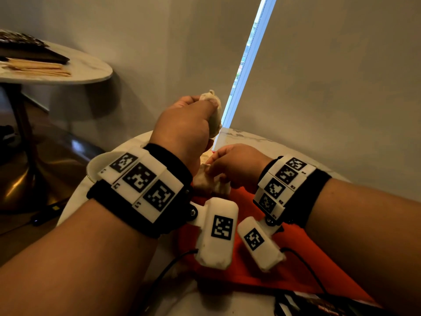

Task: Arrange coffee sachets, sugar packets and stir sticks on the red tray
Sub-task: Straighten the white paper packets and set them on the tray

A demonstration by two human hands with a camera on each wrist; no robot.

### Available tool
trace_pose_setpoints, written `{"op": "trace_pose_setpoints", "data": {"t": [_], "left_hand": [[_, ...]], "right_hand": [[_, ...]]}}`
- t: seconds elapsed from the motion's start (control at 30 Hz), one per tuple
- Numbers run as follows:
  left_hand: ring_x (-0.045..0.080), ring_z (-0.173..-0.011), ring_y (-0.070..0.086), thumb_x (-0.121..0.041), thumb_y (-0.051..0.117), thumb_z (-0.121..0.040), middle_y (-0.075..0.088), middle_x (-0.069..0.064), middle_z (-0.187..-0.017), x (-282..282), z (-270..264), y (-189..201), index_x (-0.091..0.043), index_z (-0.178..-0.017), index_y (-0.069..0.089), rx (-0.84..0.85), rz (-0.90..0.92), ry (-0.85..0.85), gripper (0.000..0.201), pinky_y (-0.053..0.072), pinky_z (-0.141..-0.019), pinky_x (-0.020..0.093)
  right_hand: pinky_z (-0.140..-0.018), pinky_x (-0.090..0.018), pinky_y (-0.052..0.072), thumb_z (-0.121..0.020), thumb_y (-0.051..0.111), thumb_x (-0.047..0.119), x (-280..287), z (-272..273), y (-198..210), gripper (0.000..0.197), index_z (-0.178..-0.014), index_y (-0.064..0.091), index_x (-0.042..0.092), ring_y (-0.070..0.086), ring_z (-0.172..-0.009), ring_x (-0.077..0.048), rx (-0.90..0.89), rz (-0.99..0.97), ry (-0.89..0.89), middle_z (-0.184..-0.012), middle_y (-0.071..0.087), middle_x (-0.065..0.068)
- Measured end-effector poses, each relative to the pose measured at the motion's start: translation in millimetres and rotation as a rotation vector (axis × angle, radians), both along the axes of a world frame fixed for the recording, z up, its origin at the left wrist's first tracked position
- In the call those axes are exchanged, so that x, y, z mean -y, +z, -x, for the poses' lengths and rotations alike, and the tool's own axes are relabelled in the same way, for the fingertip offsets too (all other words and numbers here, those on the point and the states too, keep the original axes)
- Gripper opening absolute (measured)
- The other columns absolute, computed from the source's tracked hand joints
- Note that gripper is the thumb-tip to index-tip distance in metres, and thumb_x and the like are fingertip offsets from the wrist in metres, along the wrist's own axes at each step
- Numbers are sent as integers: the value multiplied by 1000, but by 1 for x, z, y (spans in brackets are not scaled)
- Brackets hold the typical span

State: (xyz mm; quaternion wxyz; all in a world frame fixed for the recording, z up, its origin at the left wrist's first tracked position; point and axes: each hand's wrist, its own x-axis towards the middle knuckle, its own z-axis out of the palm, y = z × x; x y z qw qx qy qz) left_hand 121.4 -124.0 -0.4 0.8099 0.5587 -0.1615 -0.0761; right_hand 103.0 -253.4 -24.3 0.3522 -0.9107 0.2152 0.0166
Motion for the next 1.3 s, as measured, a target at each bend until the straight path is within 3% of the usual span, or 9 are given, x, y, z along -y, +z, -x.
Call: {"op": "trace_pose_setpoints", "data": {"t": [0.13,0.3,0.47,0.63,0.8,0.9,1.0,1.17,1.3], "left_hand": [[23,-84,60,-17,61,-91,62,-1,-81,1,0,1,-24,-83,62,-19,11,20,11,55,-90,59],[21,-82,61,-19,63,-90,63,-1,-82,3,-3,-3,-22,-87,64,-17,27,4,5,56,-87,55],[22,-84,62,-20,61,-92,62,-1,-84,3,-3,-5,-22,-89,63,-11,25,-4,4,57,-89,55],[15,-76,60,-23,59,-97,62,-2,-84,4,-4,-6,-23,-92,62,-68,73,-34,6,59,-79,33],[12,-86,62,-25,56,-100,61,-6,-92,6,-6,-8,-26,-101,62,-143,95,-63,7,59,-71,24],[20,-86,63,-24,59,-99,64,0,-87,7,-4,-6,-25,-90,61,-172,113,-114,9,57,-81,36],[23,-69,57,-17,60,-97,62,8,-75,10,-1,-6,-13,-95,64,-189,146,-156,6,52,-62,32],[16,-70,58,-23,61,-97,64,6,-84,15,3,-11,-12,-116,65,-164,69,-256,23,48,-59,25],[18,-73,56,-22,61,-96,64,7,-85,17,6,-14,-13,-111,67,-154,-14,-300,19,45,-65,30]], "right_hand": [[-72,-42,62,-87,69,5,1,-1,-3,15,-78,69,16,71,-73,-27,23,-33,-11,-80,72,-11],[-79,-49,62,-90,67,0,2,3,-1,7,-86,66,6,73,-77,-30,73,-180,-44,-78,70,-13],[-58,-36,57,-94,62,1,-4,12,8,1,-94,61,1,71,-61,-26,180,-318,-92,-80,65,-17],[-95,-54,55,-97,54,3,-14,13,2,14,-106,61,-5,73,-94,-40,-8,-409,-8,-85,72,-21],[-99,-56,53,-98,50,2,-16,10,-1,16,-109,60,-6,71,-101,-41,-27,-421,6,-100,72,-29],[-84,-48,60,-100,48,1,-11,14,1,13,-104,60,-3,73,-88,-38,36,-416,5,-88,69,-22],[-50,-28,49,-101,52,14,0,19,11,19,-107,63,0,64,-59,-23,219,-473,-57,-83,62,-16],[-51,-27,36,-97,51,50,22,33,30,40,-95,63,12,52,-57,-16,480,-593,-95,-73,57,-3],[-51,-27,36,-88,69,25,25,45,37,22,-101,64,8,54,-60,-16,538,-587,-14,-79,59,-6]]}}
